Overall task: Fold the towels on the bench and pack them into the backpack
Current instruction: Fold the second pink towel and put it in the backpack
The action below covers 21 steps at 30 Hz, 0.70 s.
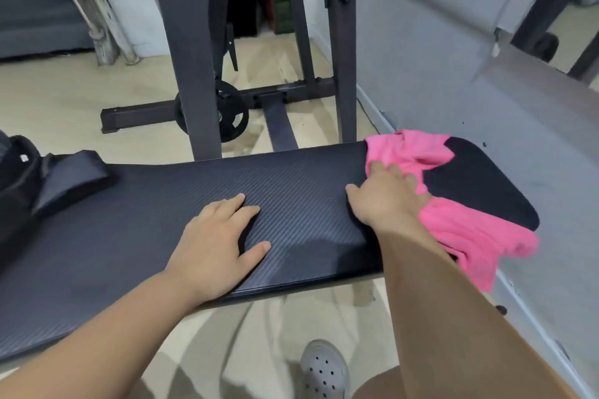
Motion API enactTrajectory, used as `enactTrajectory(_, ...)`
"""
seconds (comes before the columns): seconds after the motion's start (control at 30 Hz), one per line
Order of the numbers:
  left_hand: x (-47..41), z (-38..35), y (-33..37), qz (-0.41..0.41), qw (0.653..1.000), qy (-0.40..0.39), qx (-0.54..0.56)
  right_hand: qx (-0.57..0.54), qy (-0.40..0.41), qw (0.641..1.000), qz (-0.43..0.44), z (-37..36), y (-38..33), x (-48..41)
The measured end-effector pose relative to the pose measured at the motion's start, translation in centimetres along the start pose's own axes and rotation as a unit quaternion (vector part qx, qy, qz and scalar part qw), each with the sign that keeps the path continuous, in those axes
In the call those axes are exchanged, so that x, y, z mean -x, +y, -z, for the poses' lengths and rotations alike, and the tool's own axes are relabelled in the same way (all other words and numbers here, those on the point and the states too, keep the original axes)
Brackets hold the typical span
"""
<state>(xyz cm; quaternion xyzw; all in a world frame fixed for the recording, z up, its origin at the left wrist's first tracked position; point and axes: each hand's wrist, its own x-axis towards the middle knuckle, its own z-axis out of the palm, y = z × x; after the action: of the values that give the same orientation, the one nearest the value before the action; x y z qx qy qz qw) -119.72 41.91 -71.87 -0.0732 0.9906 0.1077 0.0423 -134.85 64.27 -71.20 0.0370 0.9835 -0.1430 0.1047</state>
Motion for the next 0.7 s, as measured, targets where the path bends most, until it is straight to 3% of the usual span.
enactTrajectory(0.1, 0.3, 0.4, -0.6, -0.008, 1.0, -0.009, 0.026, -0.021, 0.043, 0.991, 0.122, -1.1, -1.9, 1.5)
enactTrajectory(0.23, 1.1, 0.9, -1.4, -0.008, 0.999, 0.003, 0.053, -0.052, 0.033, 0.966, 0.252, -3.0, -4.4, 3.7)
enactTrajectory(0.4, 2.4, 1.5, -3.3, 0.005, 0.999, 0.025, 0.042, -0.108, -0.063, 0.902, 0.413, -4.7, -6.7, 6.2)
enactTrajectory(0.57, 4.1, 1.3, -5.6, 0.001, 1.0, 0.0, 0.005, -0.136, -0.162, 0.85, 0.482, -4.9, -8.4, 8.7)
enactTrajectory(0.7, 5.1, 1.8, -6.8, 0.018, 0.998, 0.061, -0.003, -0.148, -0.189, 0.835, 0.495, -4.8, -9.4, 10.2)
